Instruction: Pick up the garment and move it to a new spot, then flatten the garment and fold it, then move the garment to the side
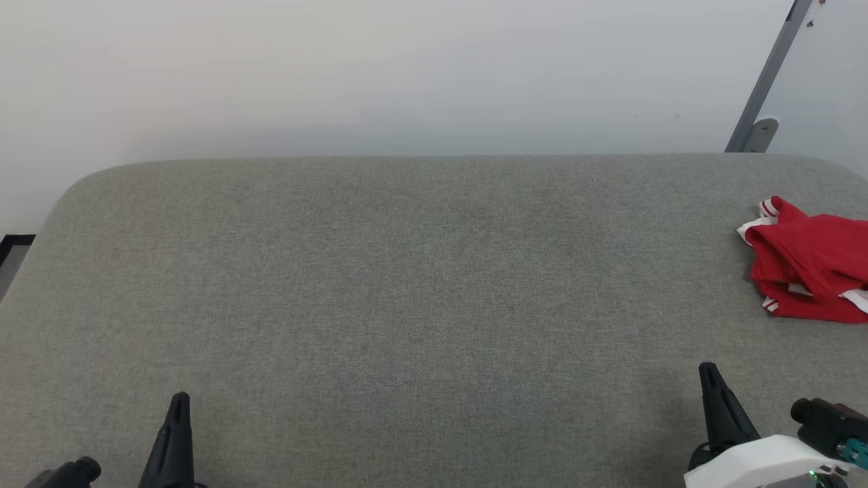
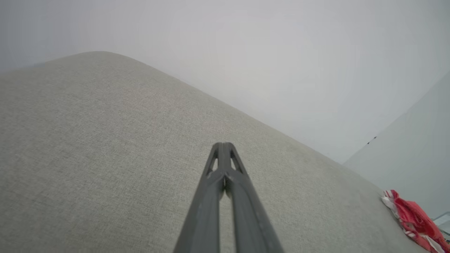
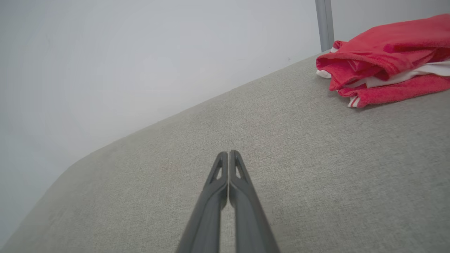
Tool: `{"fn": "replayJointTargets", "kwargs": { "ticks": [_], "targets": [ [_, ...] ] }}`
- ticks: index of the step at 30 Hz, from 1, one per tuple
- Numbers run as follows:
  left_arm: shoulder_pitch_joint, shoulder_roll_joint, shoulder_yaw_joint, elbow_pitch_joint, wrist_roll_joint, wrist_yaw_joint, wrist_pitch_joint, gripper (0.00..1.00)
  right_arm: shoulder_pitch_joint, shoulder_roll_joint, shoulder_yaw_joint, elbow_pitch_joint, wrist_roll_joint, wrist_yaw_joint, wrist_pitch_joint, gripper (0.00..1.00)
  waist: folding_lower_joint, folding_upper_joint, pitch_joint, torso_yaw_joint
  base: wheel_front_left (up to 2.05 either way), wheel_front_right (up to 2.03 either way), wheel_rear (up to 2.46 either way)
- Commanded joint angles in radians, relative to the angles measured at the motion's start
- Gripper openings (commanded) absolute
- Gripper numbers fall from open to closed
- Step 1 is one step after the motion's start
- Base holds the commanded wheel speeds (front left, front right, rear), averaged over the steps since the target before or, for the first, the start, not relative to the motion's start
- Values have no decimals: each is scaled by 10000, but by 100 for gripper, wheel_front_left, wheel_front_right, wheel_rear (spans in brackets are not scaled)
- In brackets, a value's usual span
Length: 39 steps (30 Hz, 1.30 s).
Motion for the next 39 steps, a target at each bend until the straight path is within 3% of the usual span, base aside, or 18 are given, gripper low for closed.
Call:
{"fn": "replayJointTargets", "kwargs": {
  "ticks": [1, 39],
  "targets": [
    [-327, 36, 96, -71, -356, -7, 96, 0, -271, -10, -38, -132, 431, 0, 66, 0, 0, 0, 2, -4, 0, 0, 0],
    [-1467, -526, 392, 580, -4581, -26, 1406, 0, -929, 18, -182, 24, 5397, -1, 963, 0, 0, 0, 73, -105, 0, 0, 0]
  ]
}}
